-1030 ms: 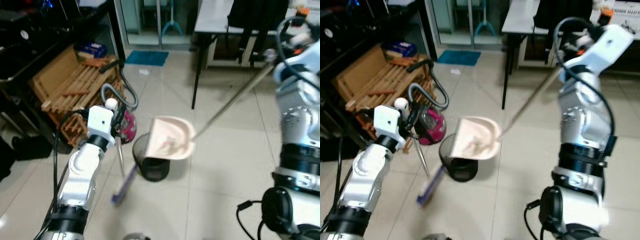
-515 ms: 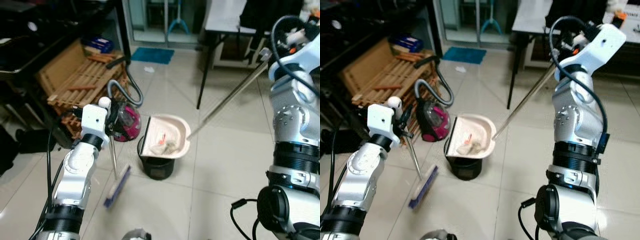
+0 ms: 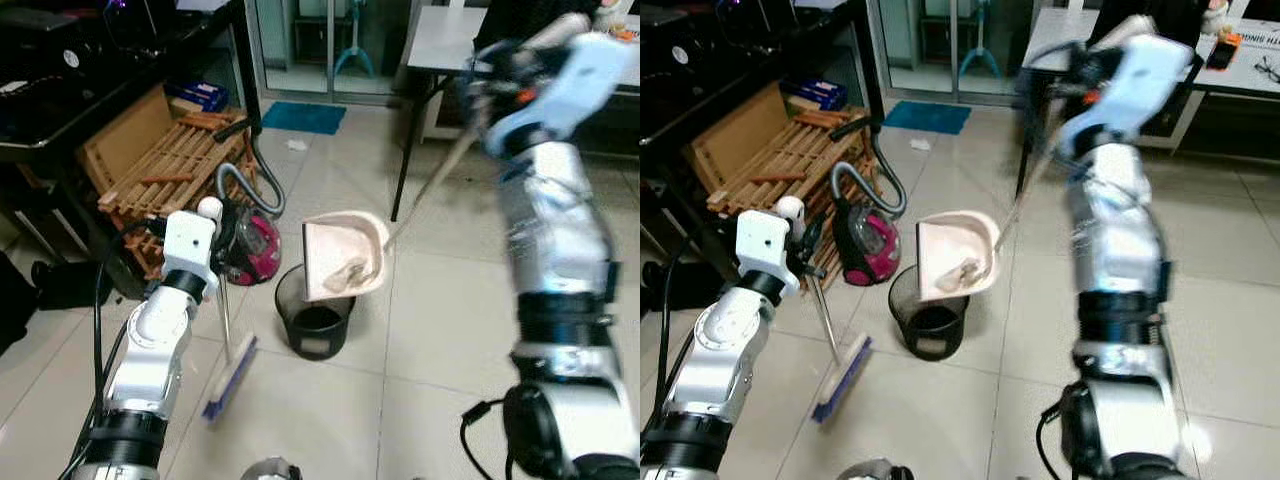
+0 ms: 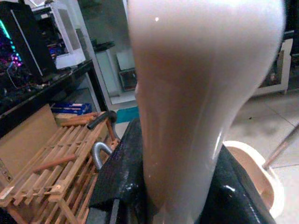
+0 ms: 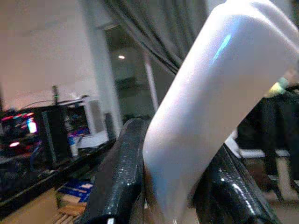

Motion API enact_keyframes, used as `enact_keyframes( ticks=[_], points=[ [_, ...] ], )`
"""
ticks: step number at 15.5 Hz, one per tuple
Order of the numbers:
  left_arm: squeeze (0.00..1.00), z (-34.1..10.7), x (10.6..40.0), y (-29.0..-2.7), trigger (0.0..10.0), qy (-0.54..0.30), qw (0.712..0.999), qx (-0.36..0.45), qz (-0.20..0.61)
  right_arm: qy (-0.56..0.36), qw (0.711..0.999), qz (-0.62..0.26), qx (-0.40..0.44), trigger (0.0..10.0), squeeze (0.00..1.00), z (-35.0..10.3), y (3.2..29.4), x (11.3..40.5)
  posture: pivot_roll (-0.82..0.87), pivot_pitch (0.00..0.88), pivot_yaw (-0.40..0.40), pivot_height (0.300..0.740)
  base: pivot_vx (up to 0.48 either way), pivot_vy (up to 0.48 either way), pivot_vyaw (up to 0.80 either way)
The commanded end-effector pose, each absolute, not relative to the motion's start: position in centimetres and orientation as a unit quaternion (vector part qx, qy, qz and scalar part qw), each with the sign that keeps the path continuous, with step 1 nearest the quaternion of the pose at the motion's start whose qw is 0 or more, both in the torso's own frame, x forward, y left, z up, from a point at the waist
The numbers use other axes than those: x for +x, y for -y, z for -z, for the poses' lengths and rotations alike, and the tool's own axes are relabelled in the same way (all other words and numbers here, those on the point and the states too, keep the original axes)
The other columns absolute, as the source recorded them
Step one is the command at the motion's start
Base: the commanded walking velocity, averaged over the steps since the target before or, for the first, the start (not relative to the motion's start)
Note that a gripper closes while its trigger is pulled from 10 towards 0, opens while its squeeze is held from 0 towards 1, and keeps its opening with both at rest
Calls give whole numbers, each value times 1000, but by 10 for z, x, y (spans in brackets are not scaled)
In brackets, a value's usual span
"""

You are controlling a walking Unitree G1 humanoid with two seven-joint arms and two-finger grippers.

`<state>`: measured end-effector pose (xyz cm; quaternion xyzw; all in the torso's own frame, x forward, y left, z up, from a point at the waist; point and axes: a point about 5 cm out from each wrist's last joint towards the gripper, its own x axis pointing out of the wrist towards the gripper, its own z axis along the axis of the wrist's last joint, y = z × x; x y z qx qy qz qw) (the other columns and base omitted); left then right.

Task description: Sweep floor

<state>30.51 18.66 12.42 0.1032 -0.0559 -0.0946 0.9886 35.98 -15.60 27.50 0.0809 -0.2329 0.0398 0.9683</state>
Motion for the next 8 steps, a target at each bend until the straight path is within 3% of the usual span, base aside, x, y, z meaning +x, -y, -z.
enact_keyframes(
  ticks=[1,4,8],
  points=[
    [0,-133,306,-187,10000,73,986,119,92,283,953,-86,64,10000,0,-281,135,353,45,32,52,740,0,0,0],
    [0,-134,306,-188,10000,72,986,123,90,305,939,-158,22,10000,0,-265,102,343,53,31,50,740,0,0,0],
    [0,-134,306,-189,10000,72,985,128,90,332,906,-239,-106,10000,0,-248,74,328,54,33,52,740,0,0,0]
  ],
)
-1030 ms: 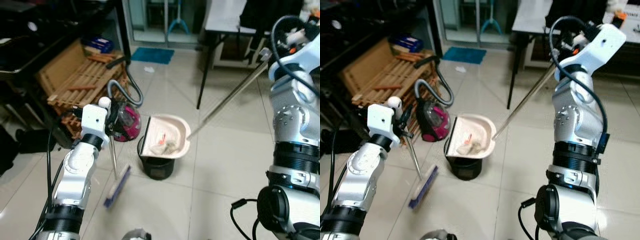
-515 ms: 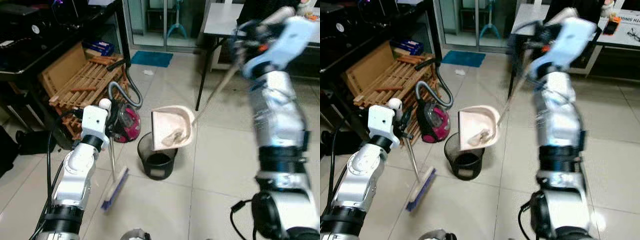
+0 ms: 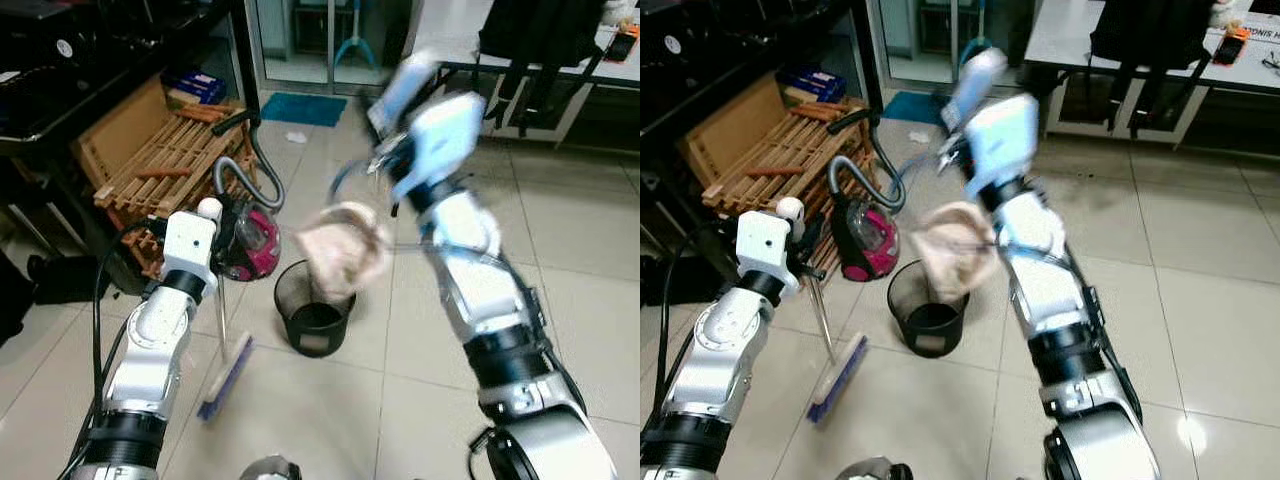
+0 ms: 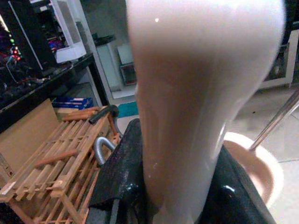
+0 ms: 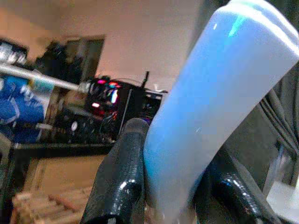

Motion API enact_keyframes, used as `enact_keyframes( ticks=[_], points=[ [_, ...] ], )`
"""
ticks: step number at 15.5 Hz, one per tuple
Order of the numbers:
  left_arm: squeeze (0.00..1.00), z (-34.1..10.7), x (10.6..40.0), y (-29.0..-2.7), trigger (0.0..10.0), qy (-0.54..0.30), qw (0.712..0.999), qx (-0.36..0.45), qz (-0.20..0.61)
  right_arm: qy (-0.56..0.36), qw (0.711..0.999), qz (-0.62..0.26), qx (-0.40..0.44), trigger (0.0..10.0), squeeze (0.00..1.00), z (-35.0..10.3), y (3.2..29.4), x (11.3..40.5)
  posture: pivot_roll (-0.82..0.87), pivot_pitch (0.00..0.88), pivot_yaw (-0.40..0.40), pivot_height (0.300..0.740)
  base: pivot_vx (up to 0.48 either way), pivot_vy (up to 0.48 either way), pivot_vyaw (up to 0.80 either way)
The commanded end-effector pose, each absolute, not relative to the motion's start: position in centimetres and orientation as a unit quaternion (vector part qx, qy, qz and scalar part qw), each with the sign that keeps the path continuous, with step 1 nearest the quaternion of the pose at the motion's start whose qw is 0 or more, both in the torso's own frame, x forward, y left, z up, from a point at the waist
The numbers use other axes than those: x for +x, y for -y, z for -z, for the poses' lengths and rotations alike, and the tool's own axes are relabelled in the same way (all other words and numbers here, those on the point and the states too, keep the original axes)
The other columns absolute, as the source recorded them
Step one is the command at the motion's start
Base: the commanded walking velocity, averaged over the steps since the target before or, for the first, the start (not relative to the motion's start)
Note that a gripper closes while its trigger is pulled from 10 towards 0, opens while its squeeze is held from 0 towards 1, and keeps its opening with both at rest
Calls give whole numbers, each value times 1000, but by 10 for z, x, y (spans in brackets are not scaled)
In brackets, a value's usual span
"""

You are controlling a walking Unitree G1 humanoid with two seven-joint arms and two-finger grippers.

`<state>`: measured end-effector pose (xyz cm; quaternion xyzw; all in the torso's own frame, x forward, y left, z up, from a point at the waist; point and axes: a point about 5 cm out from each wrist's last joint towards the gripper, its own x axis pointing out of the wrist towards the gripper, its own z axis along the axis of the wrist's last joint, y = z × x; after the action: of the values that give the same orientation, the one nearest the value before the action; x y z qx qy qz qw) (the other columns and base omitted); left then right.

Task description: Sweep floor

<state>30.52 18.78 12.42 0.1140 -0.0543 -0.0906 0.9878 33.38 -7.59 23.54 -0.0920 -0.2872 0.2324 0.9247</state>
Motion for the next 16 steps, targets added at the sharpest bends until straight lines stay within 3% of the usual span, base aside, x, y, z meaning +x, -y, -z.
enact_keyframes(
  ticks=[1,5,11,14,16],
  points=[
    [0,-134,306,-188,10000,72,985,128,90,335,903,-247,-112,10000,0,-247,72,326,53,33,52,740,0,0,0],
    [0,-134,307,-187,10000,71,985,130,93,351,890,-274,-102,10000,0,-243,66,321,54,36,54,740,0,0,0],
    [0,-132,307,-185,10000,66,984,130,98,361,884,-263,-140,10000,0,-246,78,326,52,33,55,740,0,0,0],
    [0,-132,307,-186,10000,65,984,130,99,384,911,-113,-102,10000,0,-263,118,335,55,34,52,740,0,0,0],
    [0,-132,306,-187,10000,63,985,130,99,395,917,47,-35,10000,0,-277,175,336,51,35,55,740,0,0,0]
  ],
)
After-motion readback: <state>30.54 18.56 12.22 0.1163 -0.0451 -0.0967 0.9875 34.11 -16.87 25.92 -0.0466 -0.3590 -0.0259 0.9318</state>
